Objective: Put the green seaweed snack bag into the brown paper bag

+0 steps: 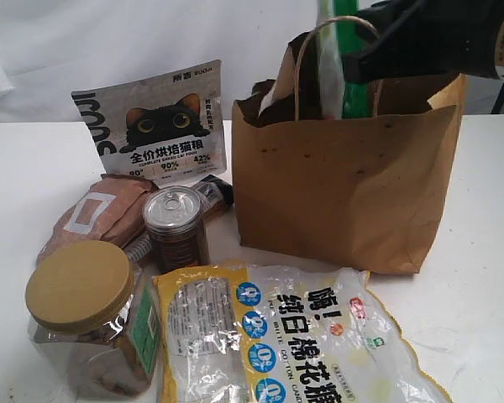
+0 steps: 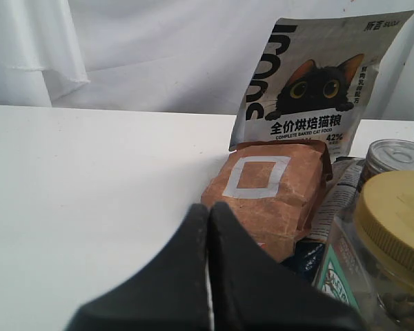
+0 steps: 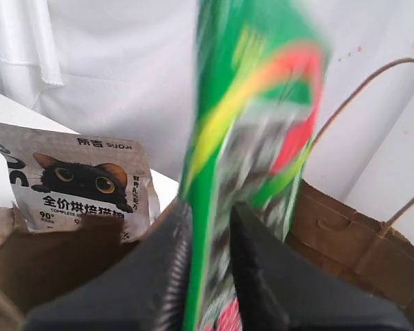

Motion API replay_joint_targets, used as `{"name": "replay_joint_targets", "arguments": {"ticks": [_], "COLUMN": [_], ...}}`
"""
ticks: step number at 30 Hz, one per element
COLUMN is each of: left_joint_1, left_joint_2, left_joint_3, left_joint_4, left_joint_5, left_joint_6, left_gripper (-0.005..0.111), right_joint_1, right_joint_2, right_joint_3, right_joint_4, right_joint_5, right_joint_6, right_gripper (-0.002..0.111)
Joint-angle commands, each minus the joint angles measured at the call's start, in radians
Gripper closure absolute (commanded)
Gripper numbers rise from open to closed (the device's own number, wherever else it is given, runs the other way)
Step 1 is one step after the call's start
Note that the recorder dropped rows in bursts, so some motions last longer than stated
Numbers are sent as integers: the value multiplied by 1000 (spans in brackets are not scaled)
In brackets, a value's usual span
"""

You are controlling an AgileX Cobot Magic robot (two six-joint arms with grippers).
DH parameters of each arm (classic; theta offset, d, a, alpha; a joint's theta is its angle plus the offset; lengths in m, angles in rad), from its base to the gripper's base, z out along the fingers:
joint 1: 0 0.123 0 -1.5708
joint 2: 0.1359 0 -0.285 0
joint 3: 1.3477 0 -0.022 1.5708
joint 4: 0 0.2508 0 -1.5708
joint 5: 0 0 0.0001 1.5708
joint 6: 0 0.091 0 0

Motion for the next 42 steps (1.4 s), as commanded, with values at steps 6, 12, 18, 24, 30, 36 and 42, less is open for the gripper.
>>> {"name": "replay_joint_targets", "arguments": {"ticks": [6, 12, 18, 24, 30, 36, 42], "left_joint_1": [-4, -4, -4, -4, -4, -4, -4], "left_joint_2": [-4, -4, -4, -4, -4, -4, -4], "left_joint_3": [-2, -2, -2, -2, -2, -2, -2], "left_joint_4": [3, 3, 3, 3, 3, 3, 3], "left_joint_5": [-6, -6, -6, -6, -6, -6, -6], "left_joint_6": [0, 0, -2, -2, 1, 1, -2], "left_gripper": [107, 107, 107, 107, 107, 107, 107], "right_joint_1": [-4, -4, -4, -2, -2, -2, -2], "right_joint_2": [0, -53, -151, -449, -718, -863, -929], "right_joint_3": [2, -12, -97, 122, 347, 387, 387], "right_joint_4": [7, 7, 7, 235, 464, 546, 515], "right_joint_5": [-19, -39, 159, 329, 287, 305, 299], "right_joint_6": [15, 12, -21, -72, -74, -74, -89], "right_gripper": [75, 87, 108, 108, 108, 108, 108]}}
